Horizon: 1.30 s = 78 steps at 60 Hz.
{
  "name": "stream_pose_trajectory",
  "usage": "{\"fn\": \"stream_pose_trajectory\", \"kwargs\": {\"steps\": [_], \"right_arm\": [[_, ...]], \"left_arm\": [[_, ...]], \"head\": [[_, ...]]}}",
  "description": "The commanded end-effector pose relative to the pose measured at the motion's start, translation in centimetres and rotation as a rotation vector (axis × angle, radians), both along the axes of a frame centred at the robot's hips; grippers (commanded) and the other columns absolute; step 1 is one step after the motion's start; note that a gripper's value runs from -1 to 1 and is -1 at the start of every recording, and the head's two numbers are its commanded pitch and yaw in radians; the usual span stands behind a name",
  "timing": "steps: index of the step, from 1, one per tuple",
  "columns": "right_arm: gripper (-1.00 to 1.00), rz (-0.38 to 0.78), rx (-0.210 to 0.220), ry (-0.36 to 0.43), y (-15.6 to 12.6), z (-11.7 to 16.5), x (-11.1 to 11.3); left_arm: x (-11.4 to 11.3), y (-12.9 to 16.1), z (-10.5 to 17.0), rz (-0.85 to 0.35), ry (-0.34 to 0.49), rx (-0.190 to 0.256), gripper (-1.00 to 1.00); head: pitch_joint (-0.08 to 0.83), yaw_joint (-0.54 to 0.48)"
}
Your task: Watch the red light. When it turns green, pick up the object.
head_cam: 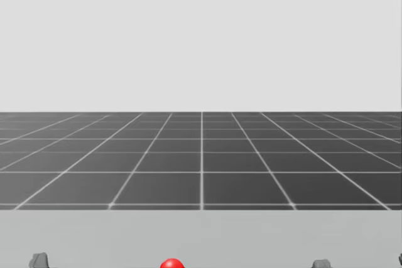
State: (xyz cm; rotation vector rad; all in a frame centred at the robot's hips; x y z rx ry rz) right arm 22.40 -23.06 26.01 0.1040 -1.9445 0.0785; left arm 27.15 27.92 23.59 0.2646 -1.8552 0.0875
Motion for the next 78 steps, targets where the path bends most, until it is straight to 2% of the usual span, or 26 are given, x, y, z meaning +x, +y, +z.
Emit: {"fn": "stream_pose_trajectory", "kwargs": {"steps": [1, 7, 12, 18, 19, 20, 24, 30, 31, 36, 38, 41, 46, 78], "right_arm": [[-1.0, -0.04, 0.084, -0.007, 0.96, -0.18, -0.81], [-1.0, -0.046, 0.083, -0.025, 1.07, 0.09, -0.73], [-1.0, -0.062, 0.09, 0.01, 1.08, 0.0, -0.53], [-1.0, -0.076, 0.058, 0.018, 1.43, -0.12, -0.48], [-1.0, -0.081, 0.032, 0.02, 1.55, -0.15, -0.54], [-1.0, -0.044, 0.04, 0.028, 1.41, -0.16, -0.49], [-1.0, -0.041, 0.06, 0.046, 1.65, -0.19, -0.51], [-1.0, -0.056, 0.021, 0.039, 1.84, -0.37, -0.49], [-1.0, -0.035, 0.034, 0.066, 1.8, -0.36, -0.48], [-1.0, -0.05, 0.039, 0.057, 1.69, -0.38, -0.44], [-1.0, -0.056, 0.055, 0.066, 1.61, -0.36, -0.4], [-1.0, -0.035, 0.056, 0.087, 1.54, -0.34, -0.39], [-1.0, -0.05, 0.053, 0.078, 1.58, -0.33, -0.41], [-1.0, -0.059, 0.037, 0.069, 1.4, -0.39, -0.36]], "left_arm": [[-0.34, 0.15, -0.08, 0.017, 0.002, -0.029, -1.0], [-0.34, 0.17, -0.07, 0.017, 0.003, -0.032, -1.0], [-0.34, 0.17, -0.07, 0.017, 0.003, -0.031, -1.0], [-0.34, 0.17, -0.07, 0.017, 0.003, -0.031, -1.0], [-0.34, 0.17, -0.07, 0.017, 0.003, -0.031, -1.0], [-0.34, 0.17, -0.07, 0.017, 0.003, -0.031, -1.0], [-0.34, 0.17, -0.07, 0.017, 0.003, -0.031, -1.0], [-0.36, 0.21, -0.08, 0.013, 0.01, -0.023, -1.0], [-0.26, 0.09, -0.13, 0.012, 0.011, -0.022, -1.0], [-0.2, -0.04, -0.27, 0.008, 0.013, -0.017, -1.0], [-0.21, -0.08, -0.3, 0.007, 0.012, -0.014, -1.0], [-0.21, -0.09, -0.31, 0.006, 0.01, -0.014, -1.0], [-0.21, -0.16, -0.32, 0.003, 0.006, -0.013, -1.0], [-0.35, -0.45, -0.34, -0.005, 0.006, -0.008, -1.0]], "head": [[-0.005, 0.0], [0.022, 0.0], [0.071, 0.01], [0.169, 0.02], [0.19, 0.02], [0.201, 0.02], [0.269, 0.03], [0.334, 0.04], [0.358, 0.05], [0.408, 0.06], [0.43, 0.07], [0.444, 0.07], [0.465, 0.08], [0.457, 0.08]]}}
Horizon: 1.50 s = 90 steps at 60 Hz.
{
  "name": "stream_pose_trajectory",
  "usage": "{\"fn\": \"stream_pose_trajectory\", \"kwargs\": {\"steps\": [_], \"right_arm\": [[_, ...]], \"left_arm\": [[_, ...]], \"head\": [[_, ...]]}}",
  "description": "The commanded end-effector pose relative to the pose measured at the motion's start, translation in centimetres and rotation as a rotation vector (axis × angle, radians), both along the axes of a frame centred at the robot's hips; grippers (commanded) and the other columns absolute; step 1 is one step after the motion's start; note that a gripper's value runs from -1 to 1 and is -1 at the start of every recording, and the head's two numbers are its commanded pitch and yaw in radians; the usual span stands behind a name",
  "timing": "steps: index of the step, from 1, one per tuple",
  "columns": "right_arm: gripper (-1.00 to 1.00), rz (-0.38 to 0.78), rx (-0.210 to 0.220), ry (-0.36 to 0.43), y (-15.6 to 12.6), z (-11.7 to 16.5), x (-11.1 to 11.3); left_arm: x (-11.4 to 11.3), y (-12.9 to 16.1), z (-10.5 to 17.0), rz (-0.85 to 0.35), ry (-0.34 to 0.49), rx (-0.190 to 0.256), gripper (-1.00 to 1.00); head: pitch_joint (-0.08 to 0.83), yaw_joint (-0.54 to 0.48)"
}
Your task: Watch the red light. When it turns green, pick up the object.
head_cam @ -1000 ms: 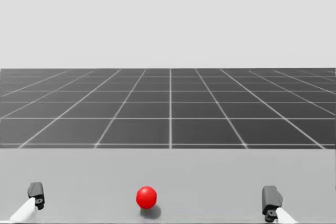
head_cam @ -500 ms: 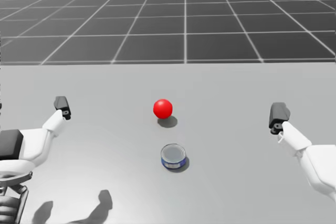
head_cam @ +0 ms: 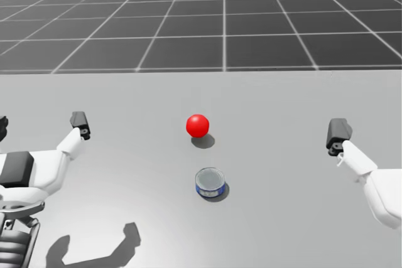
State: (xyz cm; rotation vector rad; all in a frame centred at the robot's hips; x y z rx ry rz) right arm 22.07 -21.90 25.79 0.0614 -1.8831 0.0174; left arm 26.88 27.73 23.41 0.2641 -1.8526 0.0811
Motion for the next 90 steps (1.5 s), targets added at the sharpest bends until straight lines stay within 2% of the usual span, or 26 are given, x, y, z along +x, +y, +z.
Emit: {"fn": "stream_pose_trajectory", "kwargs": {"steps": [1, 45, 68, 81, 86, 88, 90], "right_arm": [[-1.0, -0.001, 0.017, 0.004, 0.23, -0.18, -0.02], [-1.0, -0.003, 0.008, 0.006, 0.28, -0.25, 0.01], [-1.0, 0.0, 0.003, 0.01, 0.22, -0.28, 0.04], [-1.0, 0.0, -0.004, 0.008, 0.25, -0.28, 0.09], [-1.0, -0.002, -0.005, 0.008, 0.25, -0.29, 0.14], [-1.0, -0.003, -0.005, 0.008, 0.26, -0.3, 0.13], [-1.0, -0.005, -0.006, 0.008, 0.25, -0.32, 0.17]], "left_arm": [[-0.08, -0.26, -0.15, -0.001, 0.003, -0.012, -1.0], [-0.06, -0.27, -0.2, -0.007, 0.005, -0.007, -1.0], [-0.03, -0.4, -0.28, -0.014, 0.012, -0.003, -1.0], [0.06, -0.6, -0.31, -0.02, 0.015, 0.001, -1.0], [-0.15, -0.66, -0.06, -0.067, 0.034, -0.017, -1.0], [-0.3, -0.7, 0.06, -0.088, 0.046, -0.012, -1.0], [-0.61, -0.72, 0.32, -0.162, 0.083, 0.0, -1.0]], "head": [[0.458, 0.08], [0.471, 0.09], [0.666, 0.07], [0.684, 0.06], [0.672, 0.06], [0.667, 0.06], [0.659, 0.06]]}}
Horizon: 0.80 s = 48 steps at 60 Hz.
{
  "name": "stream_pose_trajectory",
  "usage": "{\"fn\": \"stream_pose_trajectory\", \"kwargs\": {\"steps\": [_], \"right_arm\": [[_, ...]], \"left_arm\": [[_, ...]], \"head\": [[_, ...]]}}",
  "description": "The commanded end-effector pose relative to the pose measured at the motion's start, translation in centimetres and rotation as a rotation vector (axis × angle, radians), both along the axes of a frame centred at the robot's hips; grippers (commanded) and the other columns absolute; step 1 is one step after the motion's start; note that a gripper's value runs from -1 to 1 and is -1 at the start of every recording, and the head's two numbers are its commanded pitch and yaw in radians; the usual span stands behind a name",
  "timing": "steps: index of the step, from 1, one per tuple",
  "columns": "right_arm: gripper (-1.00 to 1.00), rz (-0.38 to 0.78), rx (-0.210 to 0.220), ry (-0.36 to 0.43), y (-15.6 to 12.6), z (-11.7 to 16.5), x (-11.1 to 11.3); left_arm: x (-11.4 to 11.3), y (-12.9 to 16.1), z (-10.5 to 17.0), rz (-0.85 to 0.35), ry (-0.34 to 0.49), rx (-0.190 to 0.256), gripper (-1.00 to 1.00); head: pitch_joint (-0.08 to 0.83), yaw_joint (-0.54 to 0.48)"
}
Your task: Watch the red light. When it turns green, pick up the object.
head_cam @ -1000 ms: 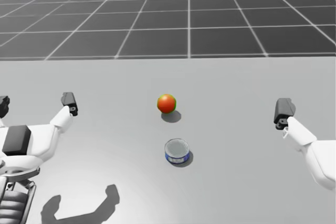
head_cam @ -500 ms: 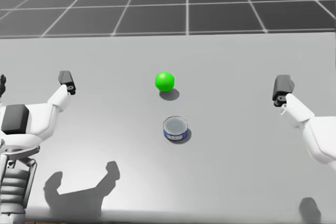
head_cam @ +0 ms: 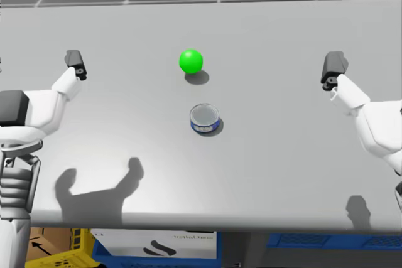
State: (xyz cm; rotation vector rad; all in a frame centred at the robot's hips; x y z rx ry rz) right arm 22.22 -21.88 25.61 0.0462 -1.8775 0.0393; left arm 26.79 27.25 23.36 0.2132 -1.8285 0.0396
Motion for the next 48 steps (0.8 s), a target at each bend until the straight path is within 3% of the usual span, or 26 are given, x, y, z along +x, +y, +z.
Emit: {"fn": "stream_pose_trajectory", "kwargs": {"steps": [1, 8, 17, 21, 27, 36, 48], "right_arm": [[-1.0, -0.006, 0.016, 0.003, 0.2, -0.1, 0.0], [-1.0, -0.02, -0.001, -0.004, 0.2, -0.2, 0.1], [-1.0, -0.025, -0.007, -0.006, 0.2, -0.2, 0.1], [-1.0, -0.038, -0.021, -0.012, 0.1, -0.3, 0.2], [-1.0, -0.037, -0.02, -0.013, 0.1, -0.3, 0.2], [-1.0, -0.033, -0.019, -0.012, 0.1, -0.3, 0.2], [-1.0, -0.032, -0.02, -0.011, 0.1, -0.3, 0.2]], "left_arm": [[-0.6, -0.2, 0.4, -0.13, 0.062, -0.002, -1.0], [-1.6, -0.7, 0.7, -0.333, 0.174, -0.011, -1.0], [-2.3, -1.9, -0.4, -0.539, 0.356, 0.022, -1.0], [-2.5, -2.6, -1.0, -0.574, 0.393, 0.053, -1.0], [-2.4, -3.5, -1.7, -0.609, 0.417, 0.06, -1.0], [-1.7, -5.9, -3.1, -0.68, 0.481, 0.034, -1.0], [0.3, -9.7, -4.7, -0.728, 0.531, 0.069, -1.0]], "head": [[0.657, 0.06], [0.654, 0.07], [0.655, 0.07], [0.657, 0.07], [0.659, 0.07], [0.659, 0.08], [0.673, 0.07]]}}
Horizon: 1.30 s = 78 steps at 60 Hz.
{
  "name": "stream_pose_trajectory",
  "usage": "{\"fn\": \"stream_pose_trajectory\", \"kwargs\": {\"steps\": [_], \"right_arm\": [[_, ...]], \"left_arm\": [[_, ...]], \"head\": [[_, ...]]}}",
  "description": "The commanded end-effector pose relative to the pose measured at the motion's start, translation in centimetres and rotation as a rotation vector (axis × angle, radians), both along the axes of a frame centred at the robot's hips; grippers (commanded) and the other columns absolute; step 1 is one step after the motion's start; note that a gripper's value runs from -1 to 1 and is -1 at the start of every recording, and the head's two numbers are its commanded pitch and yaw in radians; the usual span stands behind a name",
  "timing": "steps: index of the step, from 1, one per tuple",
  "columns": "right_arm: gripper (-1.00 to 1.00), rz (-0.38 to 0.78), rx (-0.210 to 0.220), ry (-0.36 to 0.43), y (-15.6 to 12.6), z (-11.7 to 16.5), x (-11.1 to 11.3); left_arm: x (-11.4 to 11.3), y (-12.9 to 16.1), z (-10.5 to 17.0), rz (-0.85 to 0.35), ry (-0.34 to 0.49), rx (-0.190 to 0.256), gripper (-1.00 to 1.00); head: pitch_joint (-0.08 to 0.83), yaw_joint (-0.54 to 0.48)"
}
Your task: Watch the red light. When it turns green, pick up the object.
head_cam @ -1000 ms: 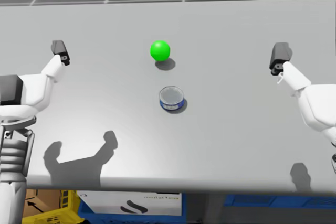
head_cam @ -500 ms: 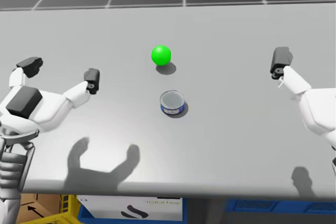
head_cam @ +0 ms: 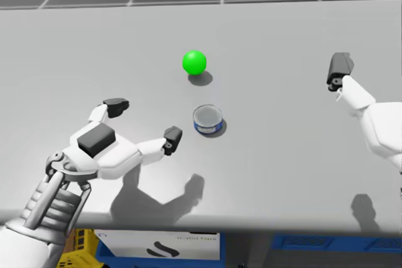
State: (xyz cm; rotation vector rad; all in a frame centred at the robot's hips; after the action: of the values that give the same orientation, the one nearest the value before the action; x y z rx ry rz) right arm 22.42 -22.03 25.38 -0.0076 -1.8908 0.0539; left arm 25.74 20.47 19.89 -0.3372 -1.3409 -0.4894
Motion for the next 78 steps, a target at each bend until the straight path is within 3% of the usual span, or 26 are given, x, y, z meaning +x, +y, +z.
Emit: {"fn": "stream_pose_trajectory", "kwargs": {"steps": [1, 22, 62, 65, 68, 69, 70, 78], "right_arm": [[-1.0, -0.002, 0.017, 0.003, 0.2, -0.1, 0.0], [-1.0, 0.005, 0.019, 0.003, 0.2, 0.0, -0.1], [-1.0, 0.01, 0.027, 0.001, 0.0, 0.1, -0.2], [-1.0, 0.011, 0.027, 0.001, 0.0, 0.1, -0.3], [-1.0, 0.011, 0.027, 0.0, 0.0, 0.1, -0.2], [-1.0, 0.011, 0.027, 0.0, 0.0, 0.1, -0.2], [-1.0, 0.011, 0.028, 0.0, 0.0, 0.1, -0.2], [-1.0, 0.01, 0.028, 0.0, 0.0, 0.1, -0.2]], "left_arm": [[1.5, -3.1, -1.3, -0.063, 0.045, 0.02, -1.0], [4.9, -8.4, -3.0, -0.058, 0.103, 0.018, -1.0], [7.3, -13.7, -5.4, -0.087, 0.164, 0.052, -1.0], [7.3, -13.8, -5.6, -0.088, 0.166, 0.053, -0.8], [7.2, -13.8, -5.7, -0.091, 0.169, 0.054, -0.17], [7.2, -13.8, -5.7, -0.093, 0.17, 0.053, 0.42], [7.2, -13.7, -5.8, -0.099, 0.174, 0.053, 0.89], [7.1, -13.5, -5.7, -0.11, 0.178, 0.045, 0.97]], "head": [[0.674, 0.07], [0.685, 0.06], [0.695, 0.04], [0.696, 0.04], [0.696, 0.04], [0.696, 0.04], [0.695, 0.03], [0.694, 0.04]]}}
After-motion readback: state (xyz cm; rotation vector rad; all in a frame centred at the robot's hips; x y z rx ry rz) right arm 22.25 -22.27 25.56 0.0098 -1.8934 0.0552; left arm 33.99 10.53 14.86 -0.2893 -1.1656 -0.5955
